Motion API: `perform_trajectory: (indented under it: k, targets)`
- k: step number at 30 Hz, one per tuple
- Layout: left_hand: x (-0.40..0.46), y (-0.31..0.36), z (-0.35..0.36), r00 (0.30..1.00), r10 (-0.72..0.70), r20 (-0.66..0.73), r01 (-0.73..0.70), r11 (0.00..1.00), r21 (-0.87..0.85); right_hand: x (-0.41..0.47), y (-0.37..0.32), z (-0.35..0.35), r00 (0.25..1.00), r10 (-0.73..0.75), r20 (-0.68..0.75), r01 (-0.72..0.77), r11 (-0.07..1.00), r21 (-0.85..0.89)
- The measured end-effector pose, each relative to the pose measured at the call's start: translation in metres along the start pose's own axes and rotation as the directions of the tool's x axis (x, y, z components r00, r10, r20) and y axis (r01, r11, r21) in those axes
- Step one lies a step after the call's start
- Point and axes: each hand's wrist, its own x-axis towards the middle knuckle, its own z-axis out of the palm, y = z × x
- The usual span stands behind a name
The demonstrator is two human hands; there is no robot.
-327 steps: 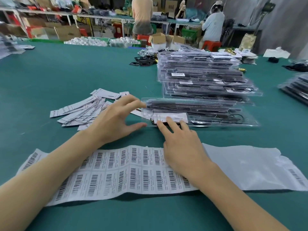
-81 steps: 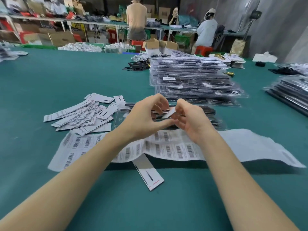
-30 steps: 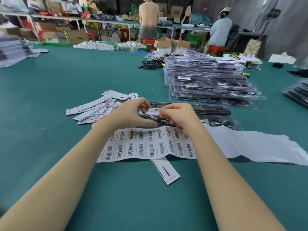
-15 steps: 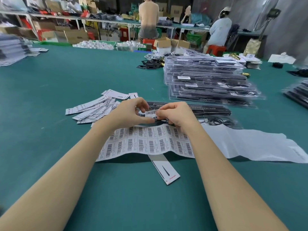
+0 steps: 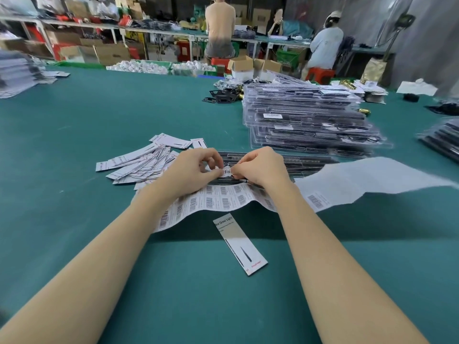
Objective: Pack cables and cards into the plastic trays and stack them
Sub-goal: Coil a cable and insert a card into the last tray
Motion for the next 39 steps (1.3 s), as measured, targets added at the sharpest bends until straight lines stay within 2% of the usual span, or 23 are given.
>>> perform_trajectory:
  k: [2,4,6,7,8,9,11,12,15,20,24,25,27,29,31,33,35,39]
  targets:
    - [-0.002,0.000,0.001,0.999,0.037,-0.036,-0.038,0.999,-0.019,-0.001,0.001,0.000,0.998,-0.020,-0.060,0.020,1.000,-0.013]
    - [-0.003,0.000,0.002,0.996,0.049,-0.068,-0.051,0.998,-0.035,-0.008,0.006,0.002,0.978,-0.092,-0.187,0.088,0.996,-0.027]
    - [-0.003,-0.001,0.003,0.994,0.056,-0.089,-0.059,0.998,-0.034,-0.019,0.014,0.007,0.901,-0.304,-0.308,0.249,0.947,-0.206]
    - [-0.003,-0.002,0.004,0.994,0.057,-0.096,-0.061,0.997,-0.037,-0.026,0.018,0.012,0.855,-0.434,-0.283,0.342,0.883,-0.322]
    - [-0.003,-0.002,0.004,0.993,0.058,-0.104,-0.063,0.997,-0.045,-0.032,0.021,0.017,0.832,-0.523,-0.186,0.419,0.811,-0.408]
    - [-0.002,-0.002,0.004,0.992,0.058,-0.111,-0.064,0.997,-0.051,-0.037,0.023,0.021,0.832,-0.552,-0.051,0.471,0.754,-0.458]
    - [-0.002,-0.002,0.004,0.992,0.052,-0.112,-0.057,0.998,-0.037,-0.041,0.027,0.028,0.851,-0.494,0.180,0.511,0.695,-0.506]
    - [-0.002,-0.002,0.003,0.993,0.054,-0.107,-0.056,0.998,-0.020,-0.041,0.029,0.030,0.856,-0.457,0.242,0.513,0.689,-0.512]
    - [-0.004,-0.002,0.004,0.992,0.060,-0.109,-0.061,0.998,-0.004,-0.039,0.033,0.029,0.870,-0.408,0.278,0.493,0.687,-0.534]
    - [-0.004,-0.004,0.006,0.991,0.046,-0.124,-0.048,0.999,-0.011,-0.040,0.040,0.019,0.898,-0.380,0.221,0.435,0.698,-0.569]
    - [-0.004,0.002,0.003,0.996,-0.009,-0.087,0.008,1.000,-0.009,-0.039,0.049,0.002,0.913,-0.391,0.119,0.386,0.726,-0.569]
    - [-0.003,0.006,0.000,0.997,-0.026,-0.068,0.027,1.000,0.016,-0.037,0.053,-0.007,0.921,-0.386,0.049,0.347,0.759,-0.551]
    - [0.003,0.014,-0.009,0.995,-0.097,-0.038,0.101,0.990,0.100,-0.032,0.069,-0.032,0.908,-0.359,-0.218,0.233,0.862,-0.450]
    - [0.012,0.021,-0.021,0.964,-0.262,-0.036,0.263,0.934,0.242,-0.024,0.090,-0.056,0.866,-0.204,-0.457,0.050,0.944,-0.326]
    - [0.017,0.027,-0.026,0.908,-0.420,0.001,0.381,0.824,0.419,-0.017,0.108,-0.068,0.876,0.048,-0.479,-0.216,0.929,-0.302]
    - [0.017,0.030,-0.022,0.875,-0.481,0.061,0.387,0.769,0.508,-0.010,0.119,-0.070,0.880,0.181,-0.439,-0.350,0.872,-0.342]
    - [0.016,0.029,-0.017,0.863,-0.499,0.073,0.415,0.786,0.459,-0.007,0.123,-0.070,0.871,0.197,-0.449,-0.366,0.871,-0.328]
    - [0.016,0.021,-0.021,0.802,-0.595,0.057,0.582,0.799,0.154,-0.002,0.125,-0.072,0.853,0.215,-0.475,-0.367,0.895,-0.254]
